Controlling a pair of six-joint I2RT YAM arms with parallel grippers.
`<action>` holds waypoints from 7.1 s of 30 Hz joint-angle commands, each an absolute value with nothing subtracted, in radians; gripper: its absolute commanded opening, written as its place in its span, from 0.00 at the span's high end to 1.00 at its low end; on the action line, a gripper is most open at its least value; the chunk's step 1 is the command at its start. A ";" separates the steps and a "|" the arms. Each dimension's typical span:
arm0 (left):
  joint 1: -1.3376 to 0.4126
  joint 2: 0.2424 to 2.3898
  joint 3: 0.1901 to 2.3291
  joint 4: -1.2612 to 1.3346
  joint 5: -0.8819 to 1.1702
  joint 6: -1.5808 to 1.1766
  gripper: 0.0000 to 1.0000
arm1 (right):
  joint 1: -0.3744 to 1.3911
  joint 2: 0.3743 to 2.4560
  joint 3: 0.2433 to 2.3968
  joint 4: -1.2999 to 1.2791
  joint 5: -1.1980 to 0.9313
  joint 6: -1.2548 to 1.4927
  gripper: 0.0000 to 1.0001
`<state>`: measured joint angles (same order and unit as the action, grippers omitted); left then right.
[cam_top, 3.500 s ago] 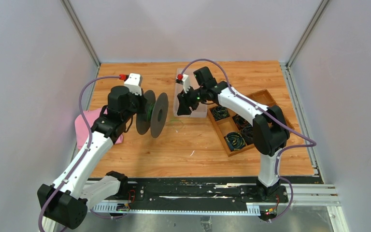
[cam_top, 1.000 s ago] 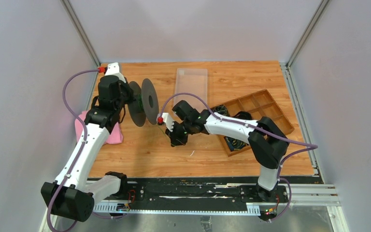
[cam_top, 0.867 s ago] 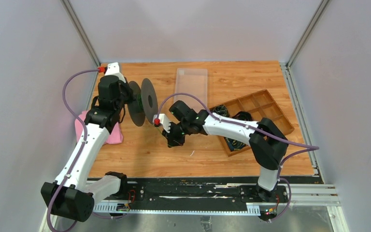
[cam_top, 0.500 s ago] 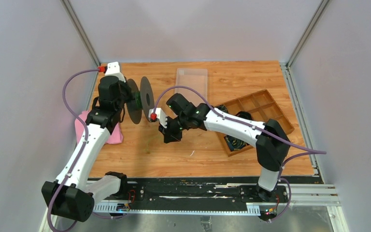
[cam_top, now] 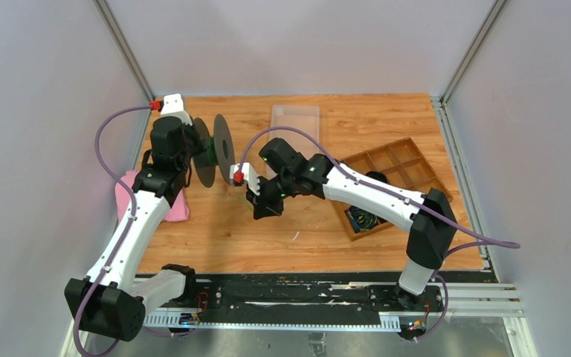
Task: Wrap the cables
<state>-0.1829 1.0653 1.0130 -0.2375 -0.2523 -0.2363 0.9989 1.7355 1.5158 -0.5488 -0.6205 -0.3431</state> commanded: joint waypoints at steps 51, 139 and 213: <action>-0.282 0.985 0.850 -0.116 -0.054 -0.047 1.00 | 0.769 1.902 2.121 -0.580 -0.603 -0.008 0.99; -0.271 0.959 0.968 -0.232 0.304 -0.145 0.99 | 0.569 2.154 1.590 -0.200 -0.953 -0.081 0.55; -0.162 1.112 1.116 -0.118 -0.417 -0.295 1.00 | 1.020 1.576 1.073 -0.527 -0.670 -0.504 0.99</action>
<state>-0.1741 1.1252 1.1240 -0.3443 -0.3161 -0.3420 0.9684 1.5906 1.0309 -0.3279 -0.6266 -0.4667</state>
